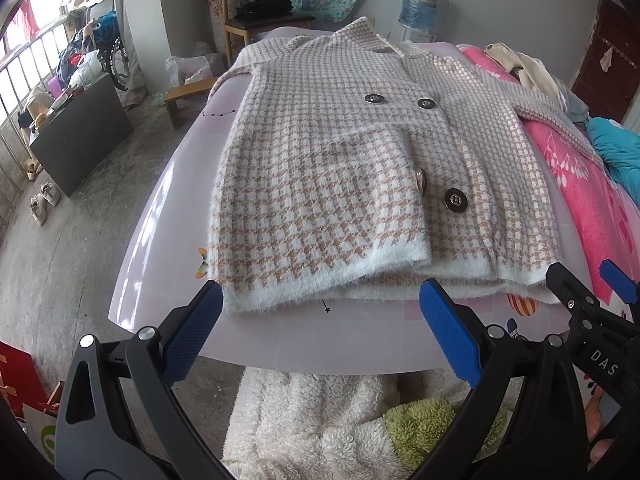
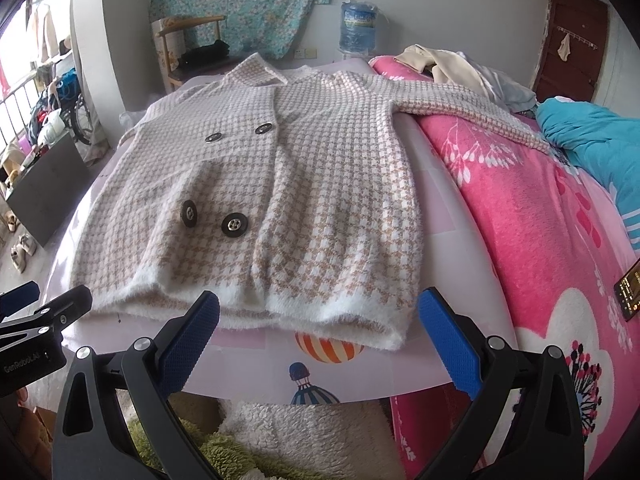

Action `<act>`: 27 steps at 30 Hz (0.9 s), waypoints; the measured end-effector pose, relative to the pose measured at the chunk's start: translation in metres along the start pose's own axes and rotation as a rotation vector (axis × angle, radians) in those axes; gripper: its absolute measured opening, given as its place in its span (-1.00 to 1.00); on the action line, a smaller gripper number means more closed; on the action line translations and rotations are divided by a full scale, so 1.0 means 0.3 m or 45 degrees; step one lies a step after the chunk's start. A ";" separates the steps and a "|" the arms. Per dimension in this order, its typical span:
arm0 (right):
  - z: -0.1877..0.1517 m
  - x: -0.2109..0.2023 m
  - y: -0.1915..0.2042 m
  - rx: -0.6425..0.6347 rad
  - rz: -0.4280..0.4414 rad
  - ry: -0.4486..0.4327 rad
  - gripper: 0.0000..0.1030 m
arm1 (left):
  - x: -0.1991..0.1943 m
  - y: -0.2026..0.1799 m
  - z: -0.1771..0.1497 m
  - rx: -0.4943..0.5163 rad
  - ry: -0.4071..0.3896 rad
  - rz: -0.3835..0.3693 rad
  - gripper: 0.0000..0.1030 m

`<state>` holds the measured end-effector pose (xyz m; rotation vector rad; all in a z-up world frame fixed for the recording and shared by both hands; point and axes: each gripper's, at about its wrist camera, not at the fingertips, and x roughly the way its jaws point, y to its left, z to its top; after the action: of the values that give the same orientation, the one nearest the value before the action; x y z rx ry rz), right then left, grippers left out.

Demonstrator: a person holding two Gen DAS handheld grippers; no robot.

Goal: Fold large clothes

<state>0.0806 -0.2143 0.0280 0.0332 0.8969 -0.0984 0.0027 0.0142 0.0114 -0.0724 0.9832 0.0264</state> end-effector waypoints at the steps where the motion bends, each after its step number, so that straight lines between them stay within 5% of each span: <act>1: -0.001 0.003 0.004 -0.002 -0.003 0.000 0.89 | 0.004 0.000 0.000 0.001 0.000 0.002 0.85; 19: 0.025 0.087 -0.038 0.025 -0.048 0.040 0.89 | 0.108 0.017 0.035 0.022 0.016 0.045 0.85; 27: 0.051 0.106 -0.083 0.025 -0.085 -0.034 0.89 | 0.150 0.024 0.083 0.104 -0.018 -0.053 0.85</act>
<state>0.1098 -0.2426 0.0130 0.0199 0.8702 -0.1693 0.0480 0.0228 -0.0124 -0.0175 0.9675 -0.0512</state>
